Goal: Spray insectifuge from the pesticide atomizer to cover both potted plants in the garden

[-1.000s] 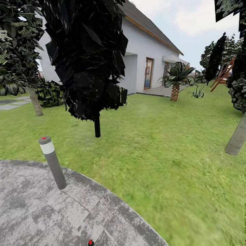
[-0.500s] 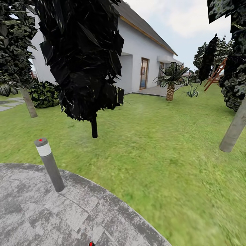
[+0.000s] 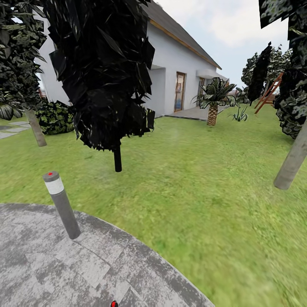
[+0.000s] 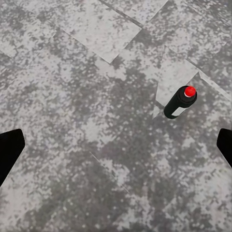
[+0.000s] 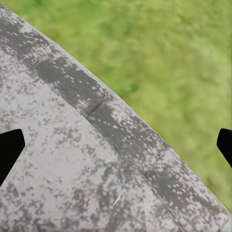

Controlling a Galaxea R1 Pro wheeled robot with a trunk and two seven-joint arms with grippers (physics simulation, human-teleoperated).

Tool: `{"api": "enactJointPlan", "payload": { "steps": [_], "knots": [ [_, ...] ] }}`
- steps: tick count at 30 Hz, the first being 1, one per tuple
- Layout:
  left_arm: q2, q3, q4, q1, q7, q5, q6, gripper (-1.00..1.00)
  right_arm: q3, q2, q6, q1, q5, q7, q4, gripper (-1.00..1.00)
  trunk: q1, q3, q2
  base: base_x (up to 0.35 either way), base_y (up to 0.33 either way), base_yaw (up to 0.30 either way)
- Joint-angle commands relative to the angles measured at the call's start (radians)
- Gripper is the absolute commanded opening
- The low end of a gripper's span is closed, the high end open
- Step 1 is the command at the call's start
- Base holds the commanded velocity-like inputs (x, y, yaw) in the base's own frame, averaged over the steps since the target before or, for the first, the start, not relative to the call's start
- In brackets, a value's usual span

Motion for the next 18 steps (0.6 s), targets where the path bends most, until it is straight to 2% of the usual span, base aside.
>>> {"api": "enactJointPlan", "payload": {
  "steps": [1,12,15,18],
  "knots": [
    [0.000,0.001,0.001,-0.001,0.001,-0.001,-0.003,1.00,0.000,0.000,-0.003,-0.001,0.000,0.000,0.001,1.00,0.004,-0.004,-0.008,0.000,0.000,0.000],
    [0.003,0.001,-0.008,-0.005,-0.015,-0.006,0.000,1.00,-0.002,-0.001,0.000,-0.001,0.001,-0.002,-0.002,1.00,0.046,-0.039,-0.085,0.000,0.000,0.000],
    [0.004,-0.005,-0.014,-0.015,-0.039,-0.034,0.008,1.00,-0.002,-0.001,0.002,-0.001,0.000,-0.002,-0.057,1.00,0.057,-0.048,-0.106,0.000,0.000,0.000],
    [0.013,-0.011,-0.038,-0.072,-0.077,-0.104,0.020,1.00,-0.002,-0.002,0.009,-0.015,0.000,-0.002,-0.177,1.00,0.069,-0.057,-0.127,0.000,0.000,0.000]
  ]
}}
